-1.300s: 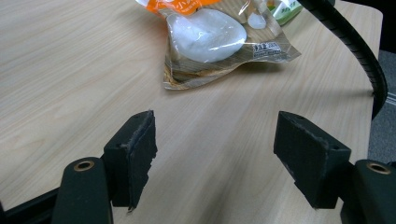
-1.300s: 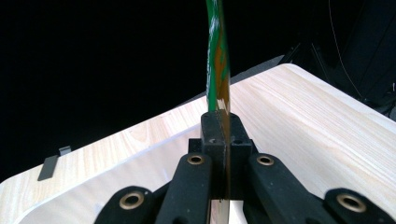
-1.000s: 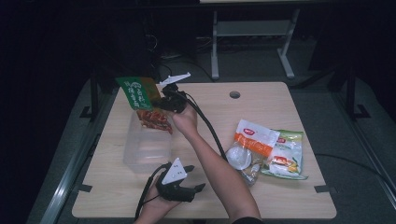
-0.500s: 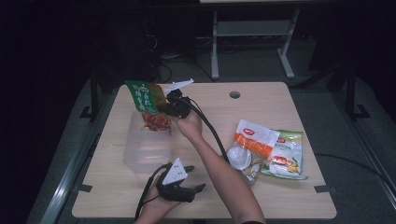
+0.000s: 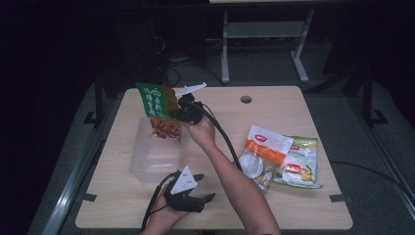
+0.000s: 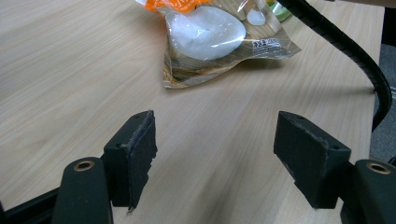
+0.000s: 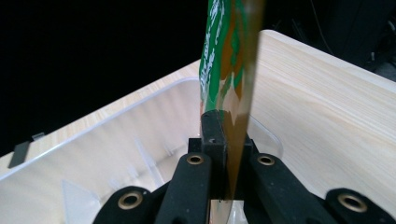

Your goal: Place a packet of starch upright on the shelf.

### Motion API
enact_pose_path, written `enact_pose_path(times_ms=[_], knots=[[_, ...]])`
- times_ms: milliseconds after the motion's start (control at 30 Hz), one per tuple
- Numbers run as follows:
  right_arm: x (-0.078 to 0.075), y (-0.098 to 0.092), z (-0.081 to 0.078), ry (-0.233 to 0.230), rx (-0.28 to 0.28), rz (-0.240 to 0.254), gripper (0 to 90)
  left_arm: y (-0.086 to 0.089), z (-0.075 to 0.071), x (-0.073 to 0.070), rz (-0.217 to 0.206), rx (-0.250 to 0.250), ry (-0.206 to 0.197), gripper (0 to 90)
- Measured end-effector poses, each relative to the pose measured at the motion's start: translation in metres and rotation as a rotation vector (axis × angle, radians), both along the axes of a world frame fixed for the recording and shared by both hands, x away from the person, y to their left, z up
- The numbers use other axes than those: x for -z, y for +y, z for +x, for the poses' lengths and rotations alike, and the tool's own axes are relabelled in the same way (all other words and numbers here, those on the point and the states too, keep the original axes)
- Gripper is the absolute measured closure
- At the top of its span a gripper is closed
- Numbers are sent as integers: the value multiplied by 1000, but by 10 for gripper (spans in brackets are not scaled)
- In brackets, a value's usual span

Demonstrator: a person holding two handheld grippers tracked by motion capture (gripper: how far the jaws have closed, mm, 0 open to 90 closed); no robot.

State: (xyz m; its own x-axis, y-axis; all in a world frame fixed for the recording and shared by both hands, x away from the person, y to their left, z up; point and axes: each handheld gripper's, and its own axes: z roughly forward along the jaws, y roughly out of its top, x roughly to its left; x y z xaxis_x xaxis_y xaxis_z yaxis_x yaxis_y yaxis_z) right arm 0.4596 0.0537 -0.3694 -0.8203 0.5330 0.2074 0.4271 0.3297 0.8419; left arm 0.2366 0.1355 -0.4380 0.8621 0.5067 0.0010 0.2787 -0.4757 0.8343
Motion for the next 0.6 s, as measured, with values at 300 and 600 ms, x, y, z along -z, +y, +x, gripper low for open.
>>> enact_pose_path(times_ms=[300,600], knots=[[1,-7,-2,7,51,-5,880,-1,-1,0,1,1,-1,292],[0,-13,-1,34,48,-19,706,-1,0,0,6,1,-1,291]])
